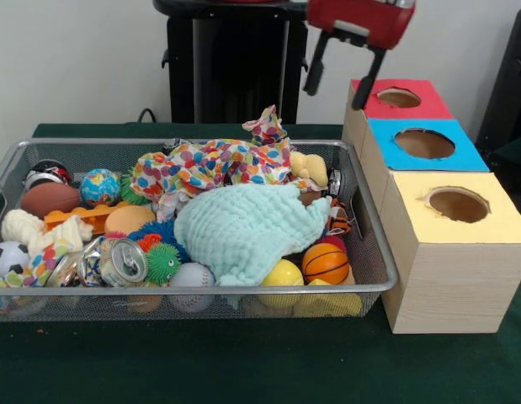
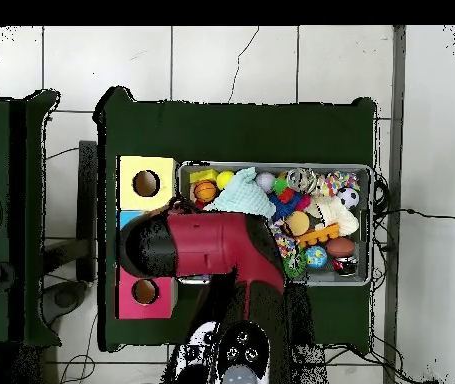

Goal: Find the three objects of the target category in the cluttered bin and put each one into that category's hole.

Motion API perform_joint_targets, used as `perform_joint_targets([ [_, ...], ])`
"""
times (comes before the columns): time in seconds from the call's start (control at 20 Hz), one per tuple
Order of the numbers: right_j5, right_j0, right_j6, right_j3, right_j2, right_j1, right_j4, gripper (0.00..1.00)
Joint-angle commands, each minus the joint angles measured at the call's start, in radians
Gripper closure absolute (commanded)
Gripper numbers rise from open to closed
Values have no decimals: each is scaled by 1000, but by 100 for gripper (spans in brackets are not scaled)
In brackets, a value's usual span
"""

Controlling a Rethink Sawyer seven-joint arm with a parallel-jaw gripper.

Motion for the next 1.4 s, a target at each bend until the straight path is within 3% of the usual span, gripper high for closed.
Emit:
perform_joint_targets([
  [0.05, -88, -119, -239, 127, 164, 1, -117, 0],
  [0.75, -98, -446, -416, 183, 403, -47, -287, 0],
  [1.15, -79, -611, -490, 155, 540, -18, -381, 0],
  [1.4, -77, -706, -548, 115, 615, 36, -436, 0],
])
